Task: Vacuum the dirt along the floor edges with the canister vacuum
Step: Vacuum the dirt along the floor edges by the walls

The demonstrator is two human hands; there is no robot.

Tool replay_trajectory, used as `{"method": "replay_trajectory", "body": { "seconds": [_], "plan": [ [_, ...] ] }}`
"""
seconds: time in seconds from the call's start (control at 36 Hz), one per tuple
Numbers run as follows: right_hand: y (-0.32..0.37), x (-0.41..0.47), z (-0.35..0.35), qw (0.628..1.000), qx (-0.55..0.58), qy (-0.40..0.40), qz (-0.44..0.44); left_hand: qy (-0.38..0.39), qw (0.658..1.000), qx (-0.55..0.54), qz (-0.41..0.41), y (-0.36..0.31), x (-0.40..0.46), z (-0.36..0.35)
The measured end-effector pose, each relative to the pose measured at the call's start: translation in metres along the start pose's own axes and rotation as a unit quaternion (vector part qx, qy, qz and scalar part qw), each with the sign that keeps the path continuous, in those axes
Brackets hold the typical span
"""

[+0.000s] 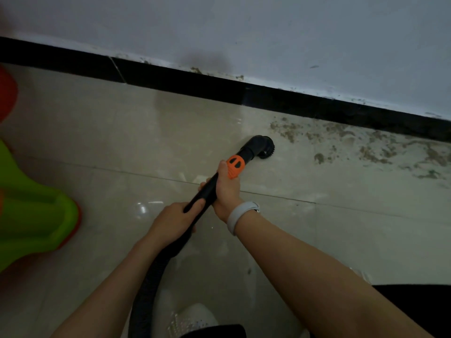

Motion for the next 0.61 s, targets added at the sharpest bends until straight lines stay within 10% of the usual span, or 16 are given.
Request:
{"method": "replay_trajectory", "body": {
  "seconds": [0.61],
  "plan": [
    [0.034, 0.007, 0.046, 0.998, 0.028, -0.065, -0.002, 0.063, 0.998, 0.027, 0.012, -0.044, -0.001, -0.031]
  ]
}}
Point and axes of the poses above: each hand's wrist, its own x-axis towards the middle knuckle, its own z-axis out of the back of the hand, y = z × x, the point moved 8 cm from there along x, towards the middle knuckle, and after that the axes turned 12 degrees about -y, right-handed, at the moved point
